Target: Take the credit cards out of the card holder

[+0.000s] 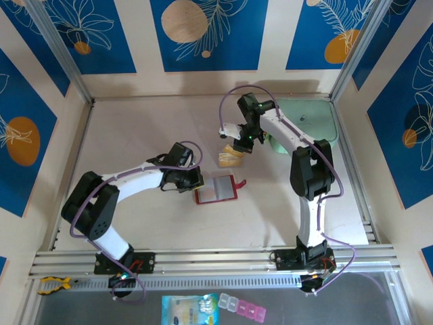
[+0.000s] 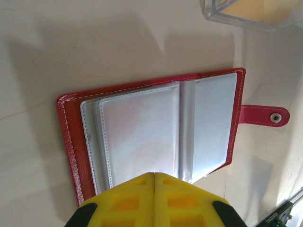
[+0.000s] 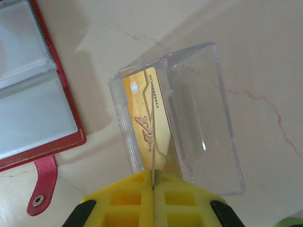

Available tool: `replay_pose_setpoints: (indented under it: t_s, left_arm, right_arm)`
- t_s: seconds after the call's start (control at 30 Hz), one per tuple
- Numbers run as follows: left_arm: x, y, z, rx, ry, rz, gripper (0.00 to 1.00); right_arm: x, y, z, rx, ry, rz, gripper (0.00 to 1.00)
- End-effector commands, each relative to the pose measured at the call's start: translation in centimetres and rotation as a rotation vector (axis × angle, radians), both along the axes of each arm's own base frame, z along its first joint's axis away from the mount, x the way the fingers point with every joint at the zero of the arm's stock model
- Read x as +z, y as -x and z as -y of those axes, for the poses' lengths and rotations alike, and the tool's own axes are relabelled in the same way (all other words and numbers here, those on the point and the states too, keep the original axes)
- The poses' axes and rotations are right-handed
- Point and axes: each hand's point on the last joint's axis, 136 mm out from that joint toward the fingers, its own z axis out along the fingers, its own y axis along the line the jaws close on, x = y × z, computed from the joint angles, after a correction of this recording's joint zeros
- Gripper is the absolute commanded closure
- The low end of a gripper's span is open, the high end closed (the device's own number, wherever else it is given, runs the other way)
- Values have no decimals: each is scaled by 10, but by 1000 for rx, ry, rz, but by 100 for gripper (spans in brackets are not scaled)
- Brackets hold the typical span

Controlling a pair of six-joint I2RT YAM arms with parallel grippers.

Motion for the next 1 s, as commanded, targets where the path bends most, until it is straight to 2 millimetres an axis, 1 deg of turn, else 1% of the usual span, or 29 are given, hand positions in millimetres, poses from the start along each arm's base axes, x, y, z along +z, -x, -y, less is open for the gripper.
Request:
replay_pose_setpoints:
  t_s: [0.0,0.13,0.23,0.37,0.57,0.7,0.77,0.87,0.97]
  left_arm:
    - [-3,-1,-6,18,-23,-19,95]
    - [-4,2,-10,24,-27,-22,95]
    - [-4,1,-12,31,-29,-26,94]
    - [-2,-1,-11,28,-24,-20,94]
    - [-2,-4,-9,16,-16,-13,95]
    - [-3,-6,-10,6,-14,-6,96]
    - [-3,-8,-11,6,-10,1,96]
    - [-3,-9,-12,-1,-9,14,96]
    - [-7,-7,-14,-5,-7,13,96]
  right_arm:
    - [-7,6,-4,34,-20,-44,95]
    - [-15,6,-5,35,-19,-65,91]
    - [-16,6,-5,28,-18,-67,85]
    - [-8,4,-5,15,-26,-52,84]
    - [10,6,-10,-54,-72,-21,85]
    - [24,13,-27,-169,-158,-29,85]
    - [30,22,-38,-224,-206,-59,85]
    - [33,43,-56,-297,-265,-128,85]
    - [36,56,-70,-417,-319,-182,85]
